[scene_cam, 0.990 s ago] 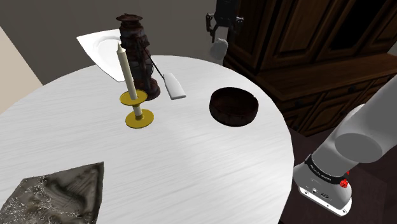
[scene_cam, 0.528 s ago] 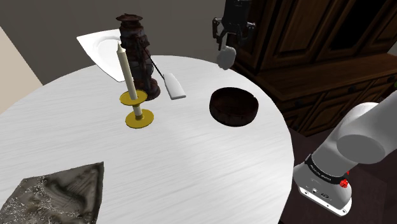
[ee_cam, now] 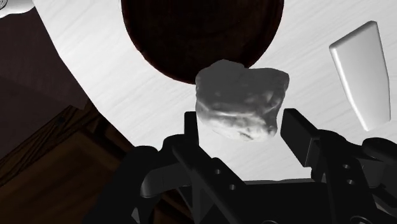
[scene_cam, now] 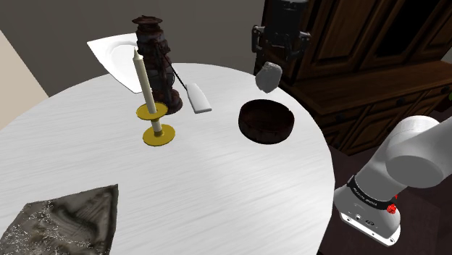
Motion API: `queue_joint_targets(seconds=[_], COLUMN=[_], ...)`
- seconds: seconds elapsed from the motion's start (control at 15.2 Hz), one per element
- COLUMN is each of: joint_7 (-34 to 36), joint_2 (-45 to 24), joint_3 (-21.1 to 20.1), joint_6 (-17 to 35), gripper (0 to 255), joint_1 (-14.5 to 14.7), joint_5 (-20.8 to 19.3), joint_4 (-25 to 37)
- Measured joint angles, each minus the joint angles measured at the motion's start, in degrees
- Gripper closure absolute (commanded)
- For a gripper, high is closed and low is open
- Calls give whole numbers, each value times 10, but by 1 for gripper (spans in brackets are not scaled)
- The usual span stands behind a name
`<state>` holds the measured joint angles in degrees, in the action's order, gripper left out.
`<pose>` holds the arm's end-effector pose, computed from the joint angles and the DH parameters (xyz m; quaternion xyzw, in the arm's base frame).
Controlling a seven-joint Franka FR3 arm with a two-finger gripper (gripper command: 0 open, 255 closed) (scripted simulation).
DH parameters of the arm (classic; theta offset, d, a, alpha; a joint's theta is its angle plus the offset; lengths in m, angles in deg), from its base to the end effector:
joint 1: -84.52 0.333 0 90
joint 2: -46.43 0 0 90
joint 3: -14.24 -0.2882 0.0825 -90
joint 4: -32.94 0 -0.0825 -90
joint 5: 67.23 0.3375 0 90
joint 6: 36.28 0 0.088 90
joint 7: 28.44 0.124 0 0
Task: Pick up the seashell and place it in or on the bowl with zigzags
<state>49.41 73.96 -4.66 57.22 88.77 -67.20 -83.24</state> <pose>0.3399 0.1732 0.5897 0.8782 -0.4713 0.0770 0.0250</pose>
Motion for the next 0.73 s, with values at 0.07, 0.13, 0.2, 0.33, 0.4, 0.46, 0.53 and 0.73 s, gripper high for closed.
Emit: queue_joint_targets(seconds=[0.07,0.13,0.2,0.33,0.4,0.46,0.53,0.73], joint_7=[10,17,20,22,24,24,24,25], joint_2=[16,23,27,33,34,38,40,45], joint_3=[-6,-12,-14,-15,-17,-17,-16,-18], joint_6=[-1,-4,0,9,16,24,30,52], gripper=[255,255,255,255,255,255,255,255], joint_1=[6,10,12,14,15,16,16,18], joint_5=[7,11,13,16,17,18,18,21], joint_4=[-14,-19,-27,-43,-51,-62,-70,-98])
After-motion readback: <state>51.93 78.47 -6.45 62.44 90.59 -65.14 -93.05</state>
